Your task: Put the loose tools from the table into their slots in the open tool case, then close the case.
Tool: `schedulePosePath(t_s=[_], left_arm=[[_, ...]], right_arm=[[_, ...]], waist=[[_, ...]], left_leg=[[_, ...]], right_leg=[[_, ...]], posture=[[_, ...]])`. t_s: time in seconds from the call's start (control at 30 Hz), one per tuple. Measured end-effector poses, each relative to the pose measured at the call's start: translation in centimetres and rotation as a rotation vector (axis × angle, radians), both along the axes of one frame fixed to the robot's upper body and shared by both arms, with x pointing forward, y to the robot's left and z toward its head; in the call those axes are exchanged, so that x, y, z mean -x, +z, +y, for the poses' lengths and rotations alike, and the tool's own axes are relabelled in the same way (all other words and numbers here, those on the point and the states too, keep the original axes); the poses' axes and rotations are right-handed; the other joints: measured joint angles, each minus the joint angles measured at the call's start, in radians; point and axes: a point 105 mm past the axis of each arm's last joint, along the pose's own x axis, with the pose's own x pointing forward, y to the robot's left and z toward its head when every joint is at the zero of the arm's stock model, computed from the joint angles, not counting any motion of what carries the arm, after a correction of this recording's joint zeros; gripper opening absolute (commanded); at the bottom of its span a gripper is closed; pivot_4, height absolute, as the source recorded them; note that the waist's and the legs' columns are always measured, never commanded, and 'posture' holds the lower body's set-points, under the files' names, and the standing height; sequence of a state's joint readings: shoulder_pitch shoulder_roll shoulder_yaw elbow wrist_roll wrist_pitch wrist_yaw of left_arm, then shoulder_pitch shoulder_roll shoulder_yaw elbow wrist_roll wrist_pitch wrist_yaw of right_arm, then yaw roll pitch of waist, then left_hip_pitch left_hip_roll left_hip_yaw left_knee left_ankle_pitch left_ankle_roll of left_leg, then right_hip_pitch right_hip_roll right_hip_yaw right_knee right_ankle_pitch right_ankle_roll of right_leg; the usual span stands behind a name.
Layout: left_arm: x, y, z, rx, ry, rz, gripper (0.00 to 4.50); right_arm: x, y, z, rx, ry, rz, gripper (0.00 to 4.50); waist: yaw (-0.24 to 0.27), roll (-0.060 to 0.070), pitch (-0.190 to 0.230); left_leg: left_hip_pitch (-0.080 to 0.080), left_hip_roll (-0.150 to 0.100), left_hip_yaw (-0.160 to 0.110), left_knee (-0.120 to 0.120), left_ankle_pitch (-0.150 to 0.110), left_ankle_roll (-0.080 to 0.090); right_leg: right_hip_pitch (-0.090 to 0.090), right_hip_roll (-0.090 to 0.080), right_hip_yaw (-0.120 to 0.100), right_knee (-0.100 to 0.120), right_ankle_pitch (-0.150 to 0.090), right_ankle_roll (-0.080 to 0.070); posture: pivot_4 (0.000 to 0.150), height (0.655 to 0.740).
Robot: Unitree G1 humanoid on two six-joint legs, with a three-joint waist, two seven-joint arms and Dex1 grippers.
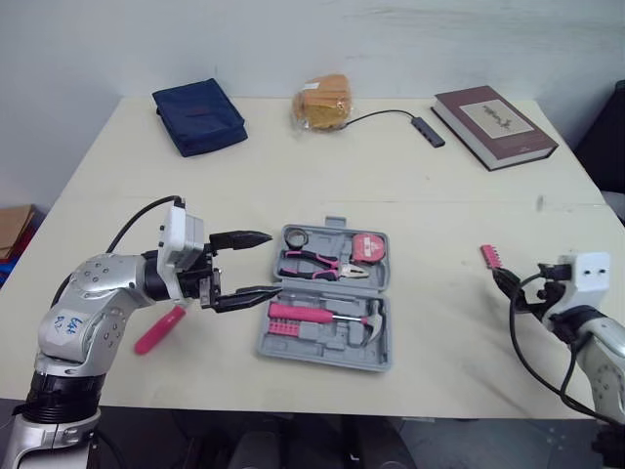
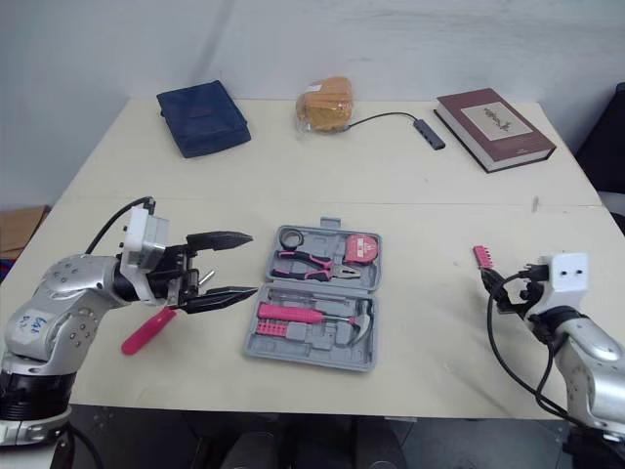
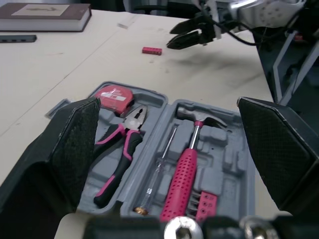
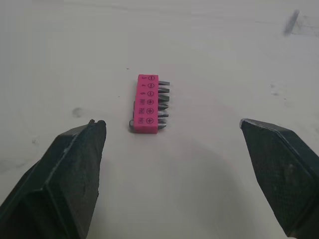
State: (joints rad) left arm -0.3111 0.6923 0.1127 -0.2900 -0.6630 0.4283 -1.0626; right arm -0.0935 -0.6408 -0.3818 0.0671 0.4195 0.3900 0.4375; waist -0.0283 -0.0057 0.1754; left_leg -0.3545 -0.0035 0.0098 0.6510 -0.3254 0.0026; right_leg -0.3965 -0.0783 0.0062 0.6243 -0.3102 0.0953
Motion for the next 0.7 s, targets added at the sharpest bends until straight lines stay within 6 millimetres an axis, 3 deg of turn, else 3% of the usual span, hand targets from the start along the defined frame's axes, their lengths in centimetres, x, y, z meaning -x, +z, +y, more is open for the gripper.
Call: schedulePosePath(t_s=[0.17,0.47,0.57,0.7], left_arm=[[0.5,-0.5,-0.4,0.001,-0.012,0.019,4.43],[0.9,-0.8,-0.5,-0.003,-0.016,0.028,4.43],[0.9,-0.8,-0.5,-0.003,-0.012,0.027,4.50],[1.0,-0.8,-0.5,-0.004,-0.013,0.026,4.50]], right_arm=[[-1.5,-1.2,-0.1,-0.007,-0.007,0.034,4.50],[-2.8,-1.2,-0.2,-0.002,-0.009,0.025,4.50],[-2.9,-1.3,0.0,0.002,0.009,0.026,3.65],[-3.0,-1.6,0.9,-0.019,0.048,0.030,1.68]], waist=[[0.001,0.000,0.000],[0.000,0.000,0.000],[0.000,0.000,0.000],[0.001,-0.001,0.000]], left_leg=[[0.000,0.000,0.000,0.000,0.000,0.000],[0.000,0.000,0.000,0.001,0.000,0.000],[0.000,0.000,0.000,0.001,0.000,0.000],[0.001,0.000,0.000,0.001,0.000,0.000]], right_leg=[[0.000,0.001,0.000,0.000,0.000,0.000],[0.001,0.000,0.000,0.000,0.000,0.000],[0.001,0.000,0.000,0.000,0.000,0.000],[0.002,0.000,0.000,0.000,0.000,0.000]], posture=[[0.150,0.7400],[0.150,0.7400],[0.150,0.7400],[0.150,0.7400]])
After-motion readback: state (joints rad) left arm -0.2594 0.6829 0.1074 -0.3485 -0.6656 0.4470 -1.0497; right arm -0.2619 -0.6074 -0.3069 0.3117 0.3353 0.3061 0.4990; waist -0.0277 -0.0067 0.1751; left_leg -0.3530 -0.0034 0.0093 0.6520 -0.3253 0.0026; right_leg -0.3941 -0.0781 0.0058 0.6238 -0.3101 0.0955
